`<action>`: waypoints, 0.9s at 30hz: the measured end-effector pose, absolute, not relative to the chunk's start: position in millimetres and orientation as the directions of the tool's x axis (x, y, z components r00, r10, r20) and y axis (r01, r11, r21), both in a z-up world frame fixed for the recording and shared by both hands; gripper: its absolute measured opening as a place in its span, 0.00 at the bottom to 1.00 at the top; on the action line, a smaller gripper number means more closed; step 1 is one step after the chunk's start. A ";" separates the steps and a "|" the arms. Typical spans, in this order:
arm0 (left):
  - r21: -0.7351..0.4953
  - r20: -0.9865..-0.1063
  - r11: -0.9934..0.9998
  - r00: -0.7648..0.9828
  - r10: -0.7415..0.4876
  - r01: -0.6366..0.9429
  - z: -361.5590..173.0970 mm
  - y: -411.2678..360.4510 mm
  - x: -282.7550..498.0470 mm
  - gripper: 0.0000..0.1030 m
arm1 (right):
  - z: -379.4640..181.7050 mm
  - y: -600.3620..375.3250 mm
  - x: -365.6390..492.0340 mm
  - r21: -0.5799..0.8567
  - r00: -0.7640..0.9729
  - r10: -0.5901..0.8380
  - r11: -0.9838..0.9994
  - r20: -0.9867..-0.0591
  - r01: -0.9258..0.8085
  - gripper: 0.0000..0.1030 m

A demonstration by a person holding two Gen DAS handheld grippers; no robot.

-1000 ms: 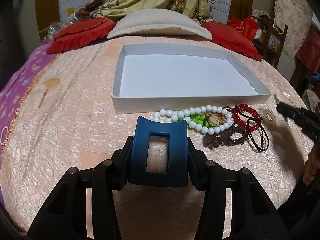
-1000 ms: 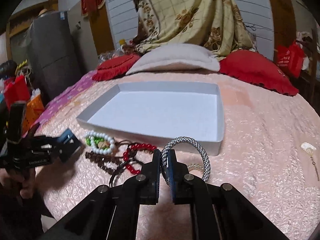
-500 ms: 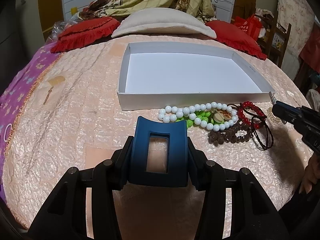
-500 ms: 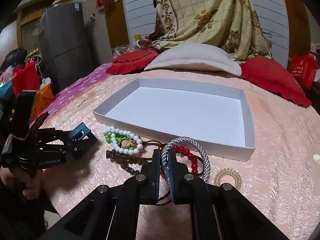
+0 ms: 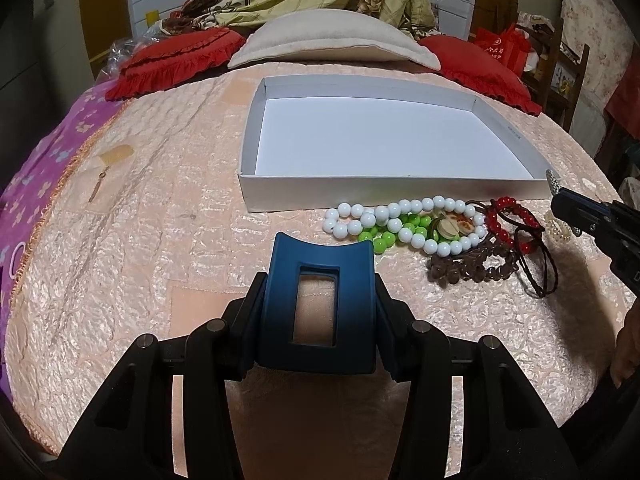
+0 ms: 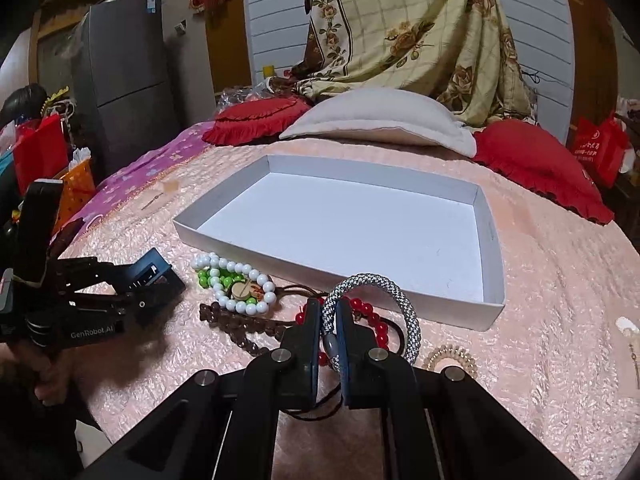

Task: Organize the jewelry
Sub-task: 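Place the blue clip and silver bangle into the white tray, opening both tools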

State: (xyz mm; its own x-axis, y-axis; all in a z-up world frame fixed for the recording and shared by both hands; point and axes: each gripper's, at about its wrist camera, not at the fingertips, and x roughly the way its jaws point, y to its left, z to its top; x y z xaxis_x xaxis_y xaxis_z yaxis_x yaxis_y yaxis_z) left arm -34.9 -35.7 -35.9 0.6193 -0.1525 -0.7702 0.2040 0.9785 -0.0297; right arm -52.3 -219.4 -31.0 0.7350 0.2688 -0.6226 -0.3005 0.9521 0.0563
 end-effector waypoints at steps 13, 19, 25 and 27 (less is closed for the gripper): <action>-0.020 -0.771 0.978 0.620 -0.146 0.206 -37.9 -35.0 -35.1 0.46 | -30.4 -213.0 -50.6 0.056 0.736 0.277 0.949 -0.617 -0.310 0.07; -0.063 -0.751 0.971 0.629 -0.199 0.231 -29.2 -32.2 -35.2 0.44 | -22.8 -221.1 -51.5 0.088 0.751 0.287 0.952 -0.595 -0.294 0.07; -0.125 -0.692 0.962 0.673 -0.260 0.243 5.6 -29.7 -30.2 0.43 | -10.9 -232.6 -46.9 0.141 0.755 0.308 0.950 -0.579 -0.280 0.07; -0.140 -0.684 0.958 0.675 -0.276 0.250 13.9 -32.5 -19.0 0.43 | -5.4 -236.6 -39.1 0.142 0.758 0.300 0.953 -0.579 -0.268 0.07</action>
